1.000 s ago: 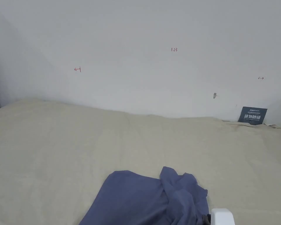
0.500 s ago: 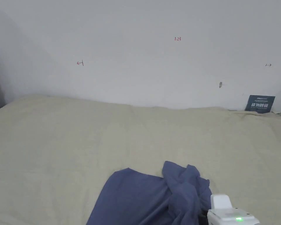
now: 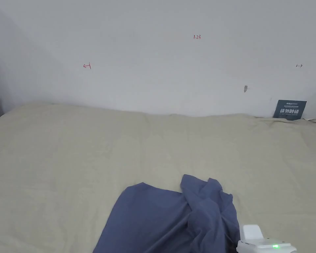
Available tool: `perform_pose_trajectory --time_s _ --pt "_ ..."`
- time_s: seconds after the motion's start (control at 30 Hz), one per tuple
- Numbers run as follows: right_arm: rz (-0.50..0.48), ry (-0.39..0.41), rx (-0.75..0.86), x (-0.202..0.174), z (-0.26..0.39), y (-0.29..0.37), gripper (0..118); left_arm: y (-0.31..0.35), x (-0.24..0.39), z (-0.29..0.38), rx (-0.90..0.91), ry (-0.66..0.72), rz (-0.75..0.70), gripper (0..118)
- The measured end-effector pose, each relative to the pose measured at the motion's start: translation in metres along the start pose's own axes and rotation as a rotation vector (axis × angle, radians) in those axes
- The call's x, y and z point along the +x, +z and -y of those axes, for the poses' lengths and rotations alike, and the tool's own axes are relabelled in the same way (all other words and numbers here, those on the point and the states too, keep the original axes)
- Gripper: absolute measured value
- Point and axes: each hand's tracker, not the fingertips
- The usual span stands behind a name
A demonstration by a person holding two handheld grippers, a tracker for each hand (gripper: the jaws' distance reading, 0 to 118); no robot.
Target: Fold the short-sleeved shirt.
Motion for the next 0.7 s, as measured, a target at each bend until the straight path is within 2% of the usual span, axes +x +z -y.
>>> perform_pose_trajectory --time_s 0.03,0.1,0.2,0.27,0.43,0.57,0.6,0.63,0.7 --pt "0.0 -0.001 0.006 0.001 0.0 0.003 11 0.006 0.004 -0.004 0.006 -0.002 0.0 0" --pt "0.007 -0.07 0.083 0.004 0.003 0.013 9 0.011 0.005 -0.01 0.017 -0.005 -0.004 0" --pt "0.033 -0.062 0.149 0.007 0.008 0.032 8 0.013 -0.003 -0.018 0.048 -0.005 -0.013 0" --pt "0.012 -0.09 0.204 0.009 0.01 0.049 8 0.016 -0.007 -0.025 0.066 -0.008 -0.014 0" --pt "0.051 -0.026 0.3 0.005 0.01 0.096 7 0.028 -0.027 -0.042 0.138 -0.025 -0.055 0" --pt "0.049 -0.05 0.385 0.009 0.011 0.134 7 0.041 -0.044 -0.056 0.177 -0.014 -0.067 0" --pt "0.097 -0.016 0.412 0.008 0.012 0.145 7 0.045 -0.046 -0.06 0.187 -0.017 -0.082 0" --pt "0.102 0.002 0.409 0.009 0.011 0.153 7 0.048 -0.05 -0.062 0.199 -0.025 -0.098 0" --pt "0.092 -0.042 0.447 0.014 0.013 0.172 7 0.055 -0.061 -0.07 0.215 -0.011 -0.088 0"
